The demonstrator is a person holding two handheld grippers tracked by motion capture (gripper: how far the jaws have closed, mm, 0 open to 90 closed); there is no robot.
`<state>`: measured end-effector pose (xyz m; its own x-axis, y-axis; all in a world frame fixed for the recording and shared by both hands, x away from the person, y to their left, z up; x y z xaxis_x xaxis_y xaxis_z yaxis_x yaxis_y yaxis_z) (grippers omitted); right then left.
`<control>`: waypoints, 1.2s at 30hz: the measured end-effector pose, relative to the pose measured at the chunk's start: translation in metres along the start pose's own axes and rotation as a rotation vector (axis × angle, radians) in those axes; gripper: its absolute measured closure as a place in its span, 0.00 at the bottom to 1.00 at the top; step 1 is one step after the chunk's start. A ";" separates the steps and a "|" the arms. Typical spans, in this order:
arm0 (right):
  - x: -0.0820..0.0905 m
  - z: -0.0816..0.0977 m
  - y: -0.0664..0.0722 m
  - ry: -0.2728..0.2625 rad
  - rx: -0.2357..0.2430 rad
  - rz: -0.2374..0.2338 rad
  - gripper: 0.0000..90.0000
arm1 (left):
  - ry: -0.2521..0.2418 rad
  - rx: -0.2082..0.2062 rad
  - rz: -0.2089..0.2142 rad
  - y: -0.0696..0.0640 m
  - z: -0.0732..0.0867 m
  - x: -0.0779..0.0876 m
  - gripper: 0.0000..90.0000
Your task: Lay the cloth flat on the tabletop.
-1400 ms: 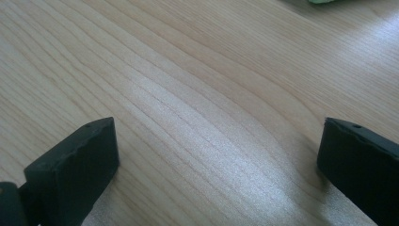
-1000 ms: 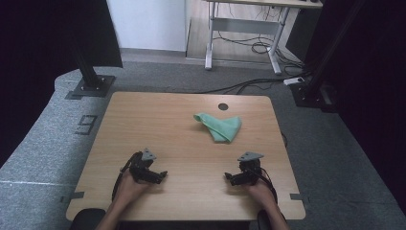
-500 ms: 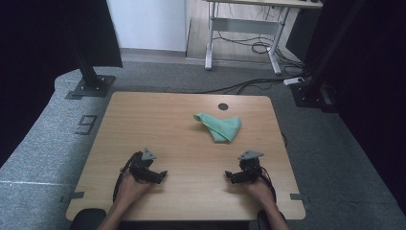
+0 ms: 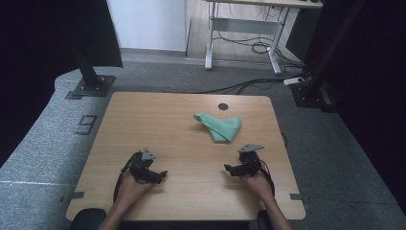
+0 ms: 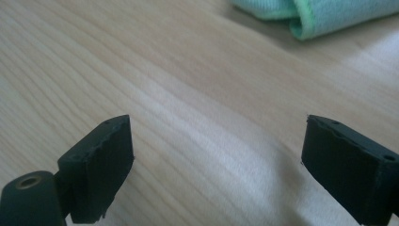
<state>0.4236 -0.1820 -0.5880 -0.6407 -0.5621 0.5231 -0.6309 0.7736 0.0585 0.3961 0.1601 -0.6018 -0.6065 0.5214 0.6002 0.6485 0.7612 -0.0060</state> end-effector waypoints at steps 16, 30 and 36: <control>-0.014 -0.033 -0.015 -0.029 -0.003 0.017 0.15 | -0.001 0.000 0.002 0.000 0.000 0.000 0.00; -0.027 -0.056 -0.026 -0.051 0.006 0.044 0.31 | 0.000 -0.002 0.004 0.000 0.000 -0.001 0.00; -0.038 -0.064 -0.035 -0.042 0.008 0.059 0.45 | 0.000 -0.002 0.005 0.000 0.000 -0.001 0.00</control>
<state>0.4977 -0.1686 -0.5556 -0.6949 -0.5271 0.4892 -0.5944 0.8039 0.0219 0.3966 0.1596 -0.6018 -0.6033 0.5248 0.6004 0.6523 0.7579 -0.0070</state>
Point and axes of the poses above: each handheld gripper's, and its own axes: x roughly backward along the jaws, z roughly out of its underside, y roughly to its left, the point moved 7 cm from there along -x, roughly forward along the jaws, and after that the axes turned 12 degrees about -y, right-handed, at the moved point
